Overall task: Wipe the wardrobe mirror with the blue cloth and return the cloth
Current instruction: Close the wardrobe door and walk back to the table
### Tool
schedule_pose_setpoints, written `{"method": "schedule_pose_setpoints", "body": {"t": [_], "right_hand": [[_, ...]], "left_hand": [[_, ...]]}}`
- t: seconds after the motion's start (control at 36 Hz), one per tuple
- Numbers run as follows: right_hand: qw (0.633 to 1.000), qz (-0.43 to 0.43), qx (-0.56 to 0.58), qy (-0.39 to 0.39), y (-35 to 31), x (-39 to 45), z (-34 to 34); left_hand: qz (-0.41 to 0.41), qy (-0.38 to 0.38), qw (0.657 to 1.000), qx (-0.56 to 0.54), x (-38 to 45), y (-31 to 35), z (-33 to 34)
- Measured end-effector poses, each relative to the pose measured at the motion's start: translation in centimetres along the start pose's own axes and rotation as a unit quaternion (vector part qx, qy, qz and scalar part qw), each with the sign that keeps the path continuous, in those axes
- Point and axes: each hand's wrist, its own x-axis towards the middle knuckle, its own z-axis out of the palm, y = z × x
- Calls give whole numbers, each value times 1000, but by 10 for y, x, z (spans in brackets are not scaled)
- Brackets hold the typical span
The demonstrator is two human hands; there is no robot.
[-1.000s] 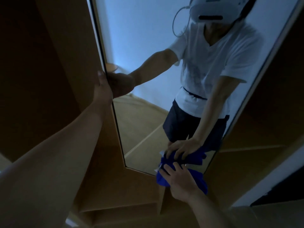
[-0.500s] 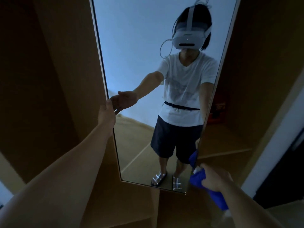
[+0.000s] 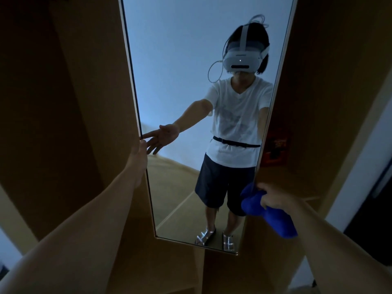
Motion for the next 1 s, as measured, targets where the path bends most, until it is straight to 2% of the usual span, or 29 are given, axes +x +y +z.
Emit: {"method": "schedule_pose_setpoints", "body": {"t": [0.08, 0.22, 0.33, 0.47, 0.64, 0.69, 0.86, 1.0], "right_hand": [[1000, -2, 0, -9, 0, -5, 2], [998, 13, -40, -53, -7, -14, -3], [994, 25, -70, -81, -18, -21, 0], [984, 28, -127, -119, -36, -34, 8], [981, 15, -141, -130, -46, -53, 24], [981, 19, -136, -137, -47, -58, 28], [978, 12, -137, -158, -59, -70, 37], [975, -44, -157, -151, -66, -73, 52]], "left_hand": [[13, 16, 1000, 8, -7, -4, -2], [24, 90, 995, 45, -29, -8, -1], [21, 86, 994, 67, -52, -9, 6], [54, 19, 994, 95, -89, -7, 25], [129, -168, 967, 144, -144, -4, 65], [151, -206, 951, 176, -158, -5, 77], [180, -224, 926, 246, -176, -7, 95], [194, -174, 922, 287, -175, -13, 89]]}}
